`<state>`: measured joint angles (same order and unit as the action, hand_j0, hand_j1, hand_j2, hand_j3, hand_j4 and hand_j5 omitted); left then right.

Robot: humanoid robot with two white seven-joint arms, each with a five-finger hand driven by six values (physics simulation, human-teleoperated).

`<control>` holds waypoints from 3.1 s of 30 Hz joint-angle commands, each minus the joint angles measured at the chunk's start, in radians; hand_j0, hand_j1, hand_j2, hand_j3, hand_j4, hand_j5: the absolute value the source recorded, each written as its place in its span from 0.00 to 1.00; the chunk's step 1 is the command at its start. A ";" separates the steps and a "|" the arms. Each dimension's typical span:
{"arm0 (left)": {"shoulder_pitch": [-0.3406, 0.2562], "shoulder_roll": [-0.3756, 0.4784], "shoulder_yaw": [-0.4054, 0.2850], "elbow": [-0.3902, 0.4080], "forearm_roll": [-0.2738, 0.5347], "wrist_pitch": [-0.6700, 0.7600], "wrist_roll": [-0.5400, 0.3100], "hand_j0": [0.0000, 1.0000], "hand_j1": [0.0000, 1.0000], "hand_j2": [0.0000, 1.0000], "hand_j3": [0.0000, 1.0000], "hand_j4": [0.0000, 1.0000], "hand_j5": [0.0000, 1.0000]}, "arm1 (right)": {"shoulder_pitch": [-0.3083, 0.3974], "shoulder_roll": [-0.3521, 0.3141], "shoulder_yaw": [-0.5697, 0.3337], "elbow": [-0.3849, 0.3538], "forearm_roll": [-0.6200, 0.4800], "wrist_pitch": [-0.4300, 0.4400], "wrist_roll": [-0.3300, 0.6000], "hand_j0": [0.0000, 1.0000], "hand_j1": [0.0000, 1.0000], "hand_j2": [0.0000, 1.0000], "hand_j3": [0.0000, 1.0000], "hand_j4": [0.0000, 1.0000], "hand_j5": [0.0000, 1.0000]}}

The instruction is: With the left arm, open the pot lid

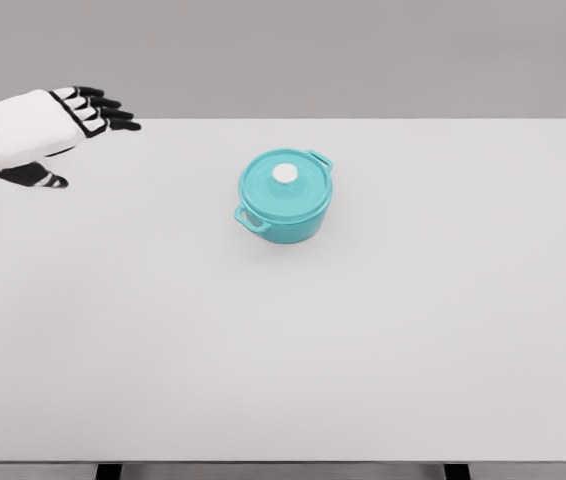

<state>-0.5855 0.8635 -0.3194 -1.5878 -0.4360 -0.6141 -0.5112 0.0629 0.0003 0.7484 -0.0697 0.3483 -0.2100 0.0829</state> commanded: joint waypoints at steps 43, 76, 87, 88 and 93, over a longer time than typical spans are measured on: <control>-0.590 -0.626 -0.744 0.707 0.039 0.003 -0.040 1.00 1.00 1.00 1.00 1.00 1.00 | 0.000 0.000 0.000 -0.001 0.000 0.000 0.000 1.00 1.00 1.00 1.00 1.00 1.00; -0.583 -0.615 -0.768 0.713 0.019 0.003 -0.046 0.70 0.70 0.70 0.70 0.70 0.70 | 0.000 0.000 0.000 -0.001 0.000 0.000 0.000 1.00 1.00 1.00 1.00 1.00 1.00; -0.585 -0.601 -0.765 0.707 0.019 0.003 -0.046 0.47 0.47 0.47 0.47 0.47 0.47 | 0.000 0.000 0.000 -0.001 0.000 0.000 0.001 1.00 1.00 1.00 1.00 1.00 1.00; -0.585 -0.601 -0.765 0.707 0.019 0.003 -0.046 0.45 0.45 0.45 0.45 0.45 0.45 | 0.000 0.000 0.000 -0.001 0.000 0.000 0.000 1.00 1.00 1.00 1.00 1.00 1.00; -0.588 -0.572 -0.764 0.704 0.019 0.003 -0.046 0.40 0.40 0.40 0.40 0.40 0.40 | 0.000 0.000 0.000 -0.001 0.000 0.000 0.000 1.00 1.00 1.00 1.00 1.00 1.00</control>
<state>-1.1750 0.2792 -1.0862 -0.8821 -0.4194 -0.6128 -0.5578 0.0629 0.0003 0.7484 -0.0697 0.3482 -0.2100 0.0829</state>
